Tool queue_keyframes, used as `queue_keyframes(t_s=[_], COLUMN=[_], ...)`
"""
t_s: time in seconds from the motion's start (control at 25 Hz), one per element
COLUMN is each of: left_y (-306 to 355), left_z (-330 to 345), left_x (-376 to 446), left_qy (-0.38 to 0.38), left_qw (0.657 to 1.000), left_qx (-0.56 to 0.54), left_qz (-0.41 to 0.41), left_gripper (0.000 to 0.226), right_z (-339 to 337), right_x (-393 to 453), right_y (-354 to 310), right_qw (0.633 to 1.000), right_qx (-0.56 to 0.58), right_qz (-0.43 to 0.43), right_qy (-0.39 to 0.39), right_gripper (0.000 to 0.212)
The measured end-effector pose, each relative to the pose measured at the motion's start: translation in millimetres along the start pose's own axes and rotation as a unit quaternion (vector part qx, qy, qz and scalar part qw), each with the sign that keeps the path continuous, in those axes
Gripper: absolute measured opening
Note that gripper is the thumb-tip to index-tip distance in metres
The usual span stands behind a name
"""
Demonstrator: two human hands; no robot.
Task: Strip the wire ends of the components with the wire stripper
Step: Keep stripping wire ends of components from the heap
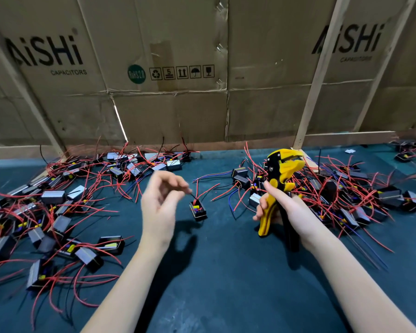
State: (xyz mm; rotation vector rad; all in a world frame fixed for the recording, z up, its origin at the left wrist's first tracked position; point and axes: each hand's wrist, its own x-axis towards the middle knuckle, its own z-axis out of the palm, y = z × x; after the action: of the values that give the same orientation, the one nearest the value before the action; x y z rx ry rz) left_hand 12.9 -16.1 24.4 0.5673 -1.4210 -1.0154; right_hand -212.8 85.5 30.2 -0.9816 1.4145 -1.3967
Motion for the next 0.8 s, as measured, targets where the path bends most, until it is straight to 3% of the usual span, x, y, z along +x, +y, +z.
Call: queue_keyframes(t_s=[0.08, 0.16, 0.24, 0.32, 0.4, 0.64, 0.72, 0.8], left_y=[-2.1, -8.3, -16.5, -17.6, -14.9, -13.3, -10.7, -6.8], left_z=[-8.3, -18.0, -28.0, -31.3, -28.8, -11.4, -5.4, 0.4], left_x=[5.1, 7.9, 11.4, 14.1, 11.5, -1.8, -4.8, -8.4], left_qy=[0.131, 0.185, 0.085, -0.073, -0.173, -0.202, -0.209, -0.227], left_qw=[0.991, 0.967, 0.940, 0.946, 0.948, 0.943, 0.940, 0.939], left_qx=[0.021, 0.168, 0.317, 0.284, 0.217, 0.265, 0.269, 0.258], left_qz=[-0.014, -0.049, -0.090, -0.141, -0.155, -0.013, 0.009, -0.002], left_gripper=[0.025, 0.030, 0.032, 0.035, 0.028, 0.005, 0.003, 0.010], right_z=[1.4, 3.6, 5.4, 4.8, 3.8, 14.7, 22.6, 24.3], right_x=[-0.8, -2.3, -4.0, -5.5, -5.6, -11.6, -12.4, -7.8], right_y=[-0.8, -2.6, -4.1, -5.0, -5.1, -0.1, 2.4, 9.4], right_qw=[1.000, 1.000, 0.999, 0.998, 0.998, 0.994, 0.985, 0.950], right_qx=[-0.007, -0.019, -0.033, -0.043, -0.050, -0.040, -0.141, -0.287], right_qz=[-0.009, -0.019, -0.024, -0.023, -0.025, -0.024, -0.056, -0.121], right_qy=[-0.004, -0.012, -0.025, -0.032, -0.041, -0.097, -0.083, 0.000], right_gripper=[0.048, 0.045, 0.043, 0.042, 0.041, 0.034, 0.033, 0.035])
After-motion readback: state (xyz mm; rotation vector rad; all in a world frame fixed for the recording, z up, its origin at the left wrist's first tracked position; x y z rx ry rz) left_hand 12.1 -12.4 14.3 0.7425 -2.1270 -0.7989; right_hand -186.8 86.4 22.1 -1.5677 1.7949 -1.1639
